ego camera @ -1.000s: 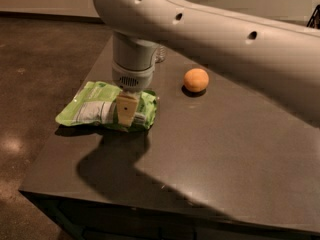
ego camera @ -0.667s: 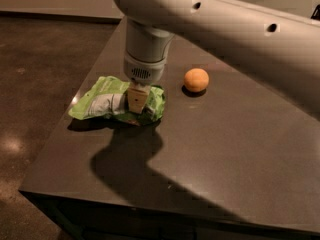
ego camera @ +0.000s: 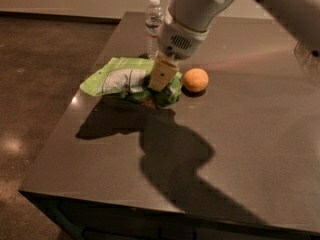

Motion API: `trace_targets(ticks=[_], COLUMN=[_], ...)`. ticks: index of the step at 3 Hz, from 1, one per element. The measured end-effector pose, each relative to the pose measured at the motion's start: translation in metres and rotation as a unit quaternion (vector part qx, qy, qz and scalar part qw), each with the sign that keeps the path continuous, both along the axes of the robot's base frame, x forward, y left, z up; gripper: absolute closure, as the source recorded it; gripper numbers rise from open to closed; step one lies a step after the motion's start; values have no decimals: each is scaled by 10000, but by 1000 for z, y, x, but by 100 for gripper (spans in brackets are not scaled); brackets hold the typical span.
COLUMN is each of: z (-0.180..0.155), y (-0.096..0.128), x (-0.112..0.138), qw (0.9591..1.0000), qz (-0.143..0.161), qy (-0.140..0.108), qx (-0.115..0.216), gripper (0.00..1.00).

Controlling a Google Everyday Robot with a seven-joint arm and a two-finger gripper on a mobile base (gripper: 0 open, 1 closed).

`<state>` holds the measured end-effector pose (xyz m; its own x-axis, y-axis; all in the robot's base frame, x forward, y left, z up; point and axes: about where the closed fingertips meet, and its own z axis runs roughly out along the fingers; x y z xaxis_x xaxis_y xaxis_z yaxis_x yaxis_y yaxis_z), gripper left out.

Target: Pick green rice chip bag

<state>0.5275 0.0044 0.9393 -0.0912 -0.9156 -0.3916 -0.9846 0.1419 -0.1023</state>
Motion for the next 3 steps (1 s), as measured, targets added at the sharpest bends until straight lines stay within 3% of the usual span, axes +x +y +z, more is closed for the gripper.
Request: trace_targets(ticks=[1,2,3], z=[38,62,62], y=[-13,-22,-22], x=[-17,-32,-32], qw=[9975,9933,9933], qz=[442,800,800], qy=[3,-71,-76], qx=[546,832,834], gripper=[100,100,100])
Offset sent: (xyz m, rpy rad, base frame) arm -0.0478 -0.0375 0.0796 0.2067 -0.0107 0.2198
